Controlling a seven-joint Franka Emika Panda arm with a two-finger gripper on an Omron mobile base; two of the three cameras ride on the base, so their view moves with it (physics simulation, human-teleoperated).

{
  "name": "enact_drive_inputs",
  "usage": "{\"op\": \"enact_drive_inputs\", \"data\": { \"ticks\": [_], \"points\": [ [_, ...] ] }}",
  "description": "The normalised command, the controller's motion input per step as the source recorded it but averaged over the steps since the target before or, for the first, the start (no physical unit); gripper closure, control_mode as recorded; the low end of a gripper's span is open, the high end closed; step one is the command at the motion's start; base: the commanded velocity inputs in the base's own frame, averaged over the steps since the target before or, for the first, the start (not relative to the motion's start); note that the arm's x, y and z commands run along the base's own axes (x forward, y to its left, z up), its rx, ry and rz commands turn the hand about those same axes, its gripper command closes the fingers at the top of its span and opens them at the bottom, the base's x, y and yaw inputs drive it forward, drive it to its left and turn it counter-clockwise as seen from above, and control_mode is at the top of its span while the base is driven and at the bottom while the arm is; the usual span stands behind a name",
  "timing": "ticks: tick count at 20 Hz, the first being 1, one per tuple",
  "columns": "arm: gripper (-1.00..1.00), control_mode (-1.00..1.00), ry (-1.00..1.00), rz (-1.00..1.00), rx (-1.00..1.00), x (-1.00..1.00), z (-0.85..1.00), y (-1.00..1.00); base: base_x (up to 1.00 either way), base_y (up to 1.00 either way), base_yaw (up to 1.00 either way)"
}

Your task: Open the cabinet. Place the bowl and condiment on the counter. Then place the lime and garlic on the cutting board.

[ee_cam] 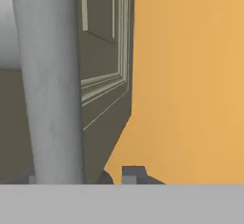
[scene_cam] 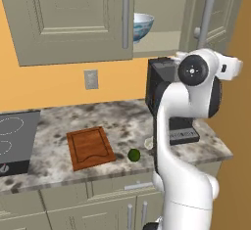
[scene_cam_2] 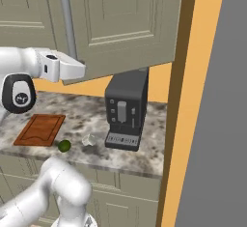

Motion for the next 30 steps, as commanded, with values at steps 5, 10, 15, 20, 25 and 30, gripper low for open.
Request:
{"op": "enact_drive_inputs", "data": {
  "ticks": [5,10,15,20,25,30],
  "points": [
    [1.00,-1.00,0.01,-0.07,0.20,-0.68,0.29,-0.99,0.00,0.00,0.00],
    [1.00,-1.00,0.03,-0.13,0.08,-0.50,0.36,-0.39,0.00,0.00,0.00],
    [-1.00,-1.00,0.01,-0.14,-0.02,-0.50,0.39,0.16,0.00,0.00,0.00],
    [-1.00,-1.00,0.02,-0.07,0.01,-0.99,0.77,0.10,0.00,0.00,0.00],
    [-1.00,-1.00,0.17,0.00,0.01,-1.00,0.36,0.49,0.00,0.00,0.00],
    [-1.00,-1.00,0.23,0.28,-0.02,-1.00,0.01,0.94,0.00,0.00,0.00]
  ]
}}
